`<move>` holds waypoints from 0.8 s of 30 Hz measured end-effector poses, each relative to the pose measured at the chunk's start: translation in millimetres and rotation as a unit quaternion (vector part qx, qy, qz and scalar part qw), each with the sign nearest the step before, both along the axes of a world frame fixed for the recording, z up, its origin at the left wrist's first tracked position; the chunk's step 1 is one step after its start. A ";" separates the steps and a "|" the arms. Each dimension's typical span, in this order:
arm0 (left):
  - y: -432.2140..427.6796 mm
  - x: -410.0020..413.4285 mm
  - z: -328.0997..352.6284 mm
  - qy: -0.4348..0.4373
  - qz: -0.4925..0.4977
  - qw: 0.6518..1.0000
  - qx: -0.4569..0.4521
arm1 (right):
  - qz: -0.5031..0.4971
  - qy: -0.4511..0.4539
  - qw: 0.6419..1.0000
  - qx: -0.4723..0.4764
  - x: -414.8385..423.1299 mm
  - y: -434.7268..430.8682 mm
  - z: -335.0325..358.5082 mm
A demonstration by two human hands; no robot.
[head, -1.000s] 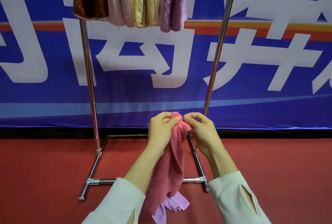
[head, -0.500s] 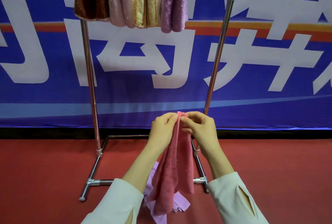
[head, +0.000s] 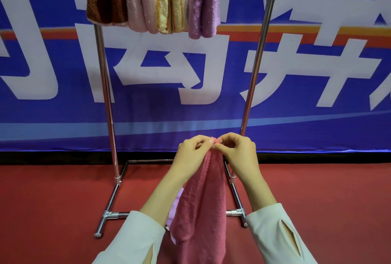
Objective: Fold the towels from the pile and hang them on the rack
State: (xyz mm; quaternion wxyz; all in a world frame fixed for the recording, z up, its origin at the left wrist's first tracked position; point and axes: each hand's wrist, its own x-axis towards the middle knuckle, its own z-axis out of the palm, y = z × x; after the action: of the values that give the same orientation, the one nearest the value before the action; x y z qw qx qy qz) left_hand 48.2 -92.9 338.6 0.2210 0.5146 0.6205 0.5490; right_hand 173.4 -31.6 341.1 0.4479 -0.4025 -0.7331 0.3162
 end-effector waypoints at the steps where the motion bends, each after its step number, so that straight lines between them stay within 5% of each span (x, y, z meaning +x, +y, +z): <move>1: -0.7 -0.9 0.0 -0.008 -0.006 1.000 0.004 | -0.002 0.005 1.000 0.010 0.3 -0.6 0.8; 6: 0.2 1.3 1.3 0.017 0.010 1.000 0.016 | 0.064 0.051 0.997 -0.007 -0.1 -3.1 1.0; 14: 7.3 -17.0 10.5 -0.019 0.127 0.988 0.083 | 0.216 0.032 0.958 -0.185 1.6 12.6 -25.1; 19: 4.1 -48.6 8.8 -0.045 0.183 0.974 0.125 | 0.142 -0.111 0.974 -0.140 22.7 35.9 -37.9; 24: -4.3 -69.3 12.0 -0.054 0.233 0.959 0.153 | 0.084 -0.285 0.940 -0.166 43.0 52.8 -47.7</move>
State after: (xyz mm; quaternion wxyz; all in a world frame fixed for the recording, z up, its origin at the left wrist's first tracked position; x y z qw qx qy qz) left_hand -21.1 -97.2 350.7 0.0385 0.3529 0.6189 0.7007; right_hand 216.4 21.2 293.4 0.1188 -0.4815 -0.7984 0.3415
